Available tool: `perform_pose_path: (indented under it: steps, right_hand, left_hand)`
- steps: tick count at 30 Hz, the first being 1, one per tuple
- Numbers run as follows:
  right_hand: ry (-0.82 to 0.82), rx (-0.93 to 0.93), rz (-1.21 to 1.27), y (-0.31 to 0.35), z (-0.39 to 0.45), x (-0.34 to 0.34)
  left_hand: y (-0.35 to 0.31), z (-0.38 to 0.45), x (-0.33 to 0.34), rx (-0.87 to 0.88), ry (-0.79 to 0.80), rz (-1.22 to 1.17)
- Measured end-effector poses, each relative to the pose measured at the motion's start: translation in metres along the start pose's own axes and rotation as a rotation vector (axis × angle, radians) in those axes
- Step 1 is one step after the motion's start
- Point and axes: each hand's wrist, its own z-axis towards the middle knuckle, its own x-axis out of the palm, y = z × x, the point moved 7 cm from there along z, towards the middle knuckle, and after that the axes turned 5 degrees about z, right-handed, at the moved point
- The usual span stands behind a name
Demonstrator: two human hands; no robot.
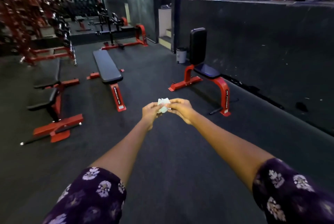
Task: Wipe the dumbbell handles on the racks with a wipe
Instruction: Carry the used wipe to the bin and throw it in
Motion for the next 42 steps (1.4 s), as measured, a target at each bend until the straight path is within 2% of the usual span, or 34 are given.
perform_pose_path:
  steps: [4,10,18,23,29,33,37,42]
  right_hand:
    - [-0.024,0.035,-0.024,0.003,0.083,0.014]
    - [0.005,0.108,-0.07,0.0,0.208,0.022]
    - [0.159,0.181,0.003,0.041,0.408,0.025]
    - [0.165,0.15,0.047,0.066,0.52,0.029]
    - [0.105,0.097,0.07,0.072,0.681,0.03]
    - [0.104,0.09,0.011,0.082,0.791,0.031]
    - [0.099,0.066,-0.058,0.112,0.912,0.027]
    - [0.048,0.008,-0.095,0.144,1.031,0.02]
  left_hand:
    - [-0.006,0.074,-0.005,0.005,-0.068,-0.038]
    - [0.002,0.191,-0.01,-0.079,-0.2,-0.109]
    - [-0.04,0.38,-0.004,-0.11,-0.365,-0.198]
    - [-0.062,0.48,-0.002,-0.102,-0.461,-0.208]
    - [-0.069,0.637,-0.001,-0.106,-0.432,-0.247]
    - [-0.089,0.747,0.007,-0.089,-0.321,-0.202]
    - [-0.127,0.867,0.013,-0.034,-0.233,-0.101]
    - [-0.155,0.984,0.028,-0.03,-0.231,-0.177]
